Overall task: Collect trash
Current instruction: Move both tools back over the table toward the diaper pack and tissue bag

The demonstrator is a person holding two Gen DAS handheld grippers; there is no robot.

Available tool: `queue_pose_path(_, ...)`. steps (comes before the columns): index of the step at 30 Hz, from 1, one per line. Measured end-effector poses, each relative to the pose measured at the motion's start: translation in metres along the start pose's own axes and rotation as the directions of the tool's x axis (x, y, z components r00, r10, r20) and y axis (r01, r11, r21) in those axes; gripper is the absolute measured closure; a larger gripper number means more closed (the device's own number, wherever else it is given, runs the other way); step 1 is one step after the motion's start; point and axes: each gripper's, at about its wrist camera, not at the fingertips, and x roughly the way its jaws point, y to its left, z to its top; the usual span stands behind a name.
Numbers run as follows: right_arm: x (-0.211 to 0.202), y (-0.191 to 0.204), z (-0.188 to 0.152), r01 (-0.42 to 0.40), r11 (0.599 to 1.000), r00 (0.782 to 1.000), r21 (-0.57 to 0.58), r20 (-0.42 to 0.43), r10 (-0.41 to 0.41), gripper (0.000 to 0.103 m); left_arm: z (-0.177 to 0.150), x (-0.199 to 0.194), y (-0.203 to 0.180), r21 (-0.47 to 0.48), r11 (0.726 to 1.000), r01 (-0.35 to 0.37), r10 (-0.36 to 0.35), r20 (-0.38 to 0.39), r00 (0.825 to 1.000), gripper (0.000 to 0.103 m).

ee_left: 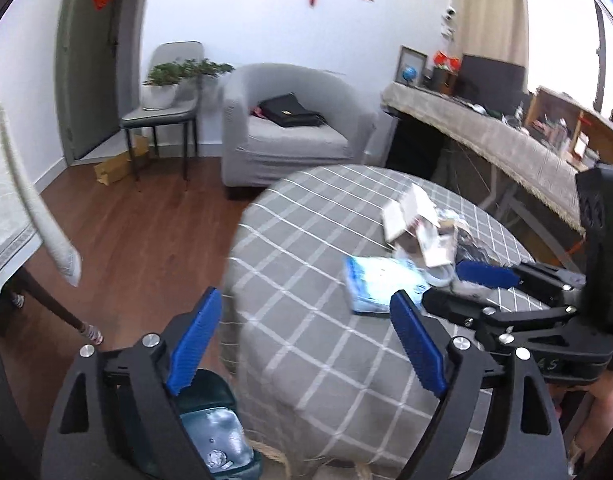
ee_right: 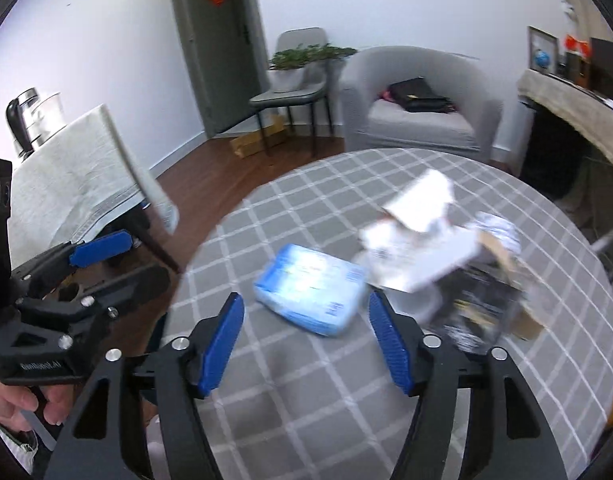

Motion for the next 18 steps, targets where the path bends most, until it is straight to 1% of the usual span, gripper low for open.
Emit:
queue_pose_path(5,-0.013,-0.039,-0.012,0.041,0.998,0.999,0.052,0.009,-0.042,0.029,-0.004,0.025,-0.034,0.043,0.999,0.014,-0.012,-0.032,0.999,0.012)
queue_pose_path(8,-0.018,-0.059,-0.016,0.057,0.994,0.998,0.089,0.013,-0.058,0.028,-0.006,0.041,-0.047,0.044,0.999,0.013,-0.010,-0.055,0.998,0.011)
queue_pose_path(12,-0.026,-0.077,-0.024,0.055,0.990,0.998,0.134,0.012,-0.057,0.028,-0.009,0.058,-0.056,0.053,0.999,0.002,0.002,-0.081,0.997,0.011)
queue_pose_path(18,-0.029,-0.094,-0.028,0.050,0.986,0.999,0.162,0.000,-0.051,0.027,-0.009,0.079,-0.067,0.063,0.998,0.005,0.002,-0.114,0.993,0.011)
